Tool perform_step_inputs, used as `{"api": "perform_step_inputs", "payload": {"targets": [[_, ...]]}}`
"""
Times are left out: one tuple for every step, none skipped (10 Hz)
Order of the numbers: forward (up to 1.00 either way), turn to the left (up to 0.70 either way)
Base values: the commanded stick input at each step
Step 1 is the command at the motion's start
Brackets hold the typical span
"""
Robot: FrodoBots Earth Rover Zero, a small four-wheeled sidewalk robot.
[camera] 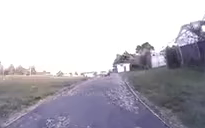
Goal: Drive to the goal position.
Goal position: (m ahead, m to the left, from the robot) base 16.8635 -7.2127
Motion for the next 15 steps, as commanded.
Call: {"api": "perform_step_inputs", "payload": {"targets": [[0.5,0.0],[0.5,0.0],[0.5,0.0],[0.5,0.0],[0.5,0.0],[0.5,0.0],[0.5,0.0],[0.5,0.0],[0.5,0.0],[0.5,0.0],[0.5,0.0],[0.5,0.0],[0.5,0.0],[0.5,0.0],[0.5,0.0]]}}
